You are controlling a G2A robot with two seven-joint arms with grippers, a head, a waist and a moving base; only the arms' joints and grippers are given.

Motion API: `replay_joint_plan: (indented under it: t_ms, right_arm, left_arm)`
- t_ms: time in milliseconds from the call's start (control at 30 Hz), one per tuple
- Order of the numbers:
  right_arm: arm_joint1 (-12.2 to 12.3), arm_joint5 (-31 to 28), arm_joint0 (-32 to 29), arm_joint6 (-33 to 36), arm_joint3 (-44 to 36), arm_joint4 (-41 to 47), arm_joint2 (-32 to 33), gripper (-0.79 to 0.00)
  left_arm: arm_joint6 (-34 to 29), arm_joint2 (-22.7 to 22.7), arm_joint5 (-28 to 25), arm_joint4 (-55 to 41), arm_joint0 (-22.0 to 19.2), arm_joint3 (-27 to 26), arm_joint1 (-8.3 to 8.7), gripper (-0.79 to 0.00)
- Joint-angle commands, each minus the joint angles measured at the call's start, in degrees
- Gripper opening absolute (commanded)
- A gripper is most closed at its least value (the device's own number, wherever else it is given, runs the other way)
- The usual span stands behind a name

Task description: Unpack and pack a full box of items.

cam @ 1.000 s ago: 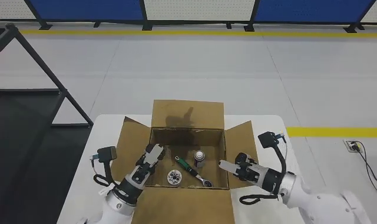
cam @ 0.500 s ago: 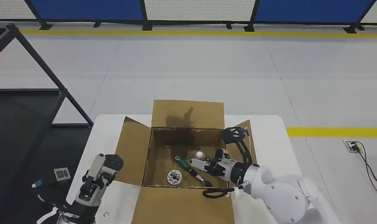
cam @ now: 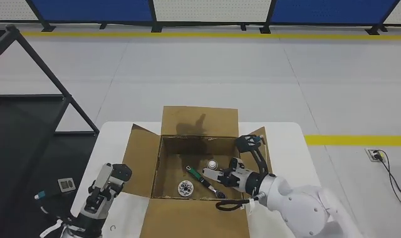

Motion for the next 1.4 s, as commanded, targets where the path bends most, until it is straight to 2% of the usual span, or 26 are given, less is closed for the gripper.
replay_joint_plan:
  t_ms: [0, 67, 133, 233, 400, 533, 700, 1167, 1367]
  right_arm:
    - [0.0, 0.0, 0.0, 0.0, 0.0, 0.0, 0.0, 0.0]
    - [0.0, -0.5, -0.2, 0.0, -0.1, -0.1, -0.3, 0.0]
    - [-0.1, -3.5, -0.6, -0.2, -0.1, -1.6, -1.9, 0.0]
    - [-0.3, -5.4, 1.9, 2.2, 0.5, -8.3, -5.8, 0.0]
    - [-2.0, -3.2, 9.2, 6.4, 3.0, -16.2, -13.9, 0.0]
    - [-4.4, 0.6, 16.5, 8.9, 9.6, -20.2, -20.0, 0.0]
    - [-7.8, 4.9, 23.8, 9.6, 20.3, -17.6, -24.3, 0.0]
    - [-8.0, 5.1, 24.0, 9.5, 20.9, -17.2, -24.4, 0.0]
    - [-8.3, 1.1, 22.6, 8.8, 27.3, -16.9, -24.6, 0.0]
  left_arm:
    - [0.0, 0.0, 0.0, 0.0, 0.0, 0.0, 0.0, 0.0]
    - [0.0, 0.0, 0.0, 0.0, 0.0, 0.0, 0.0, 0.0]
    - [0.0, 0.0, 0.0, 0.0, 0.0, 0.0, 0.0, 0.0]
    - [-0.1, -0.3, 0.9, 0.0, -0.2, 0.7, 0.05, 0.0]
    - [-2.1, -4.0, 4.3, -3.5, -1.7, 2.4, 0.44, 0.0]
    - [-5.1, -8.0, 5.8, -5.3, -2.0, 4.3, 0.89, 0.0]
    - [-6.8, -9.4, 7.2, -6.0, -2.1, 5.1, 1.12, 0.0]
    - [-6.8, -9.4, 7.2, -6.0, -2.1, 5.1, 1.12, 0.0]
    - [-6.8, -9.4, 7.2, -6.0, -2.1, 5.1, 1.12, 0.0]
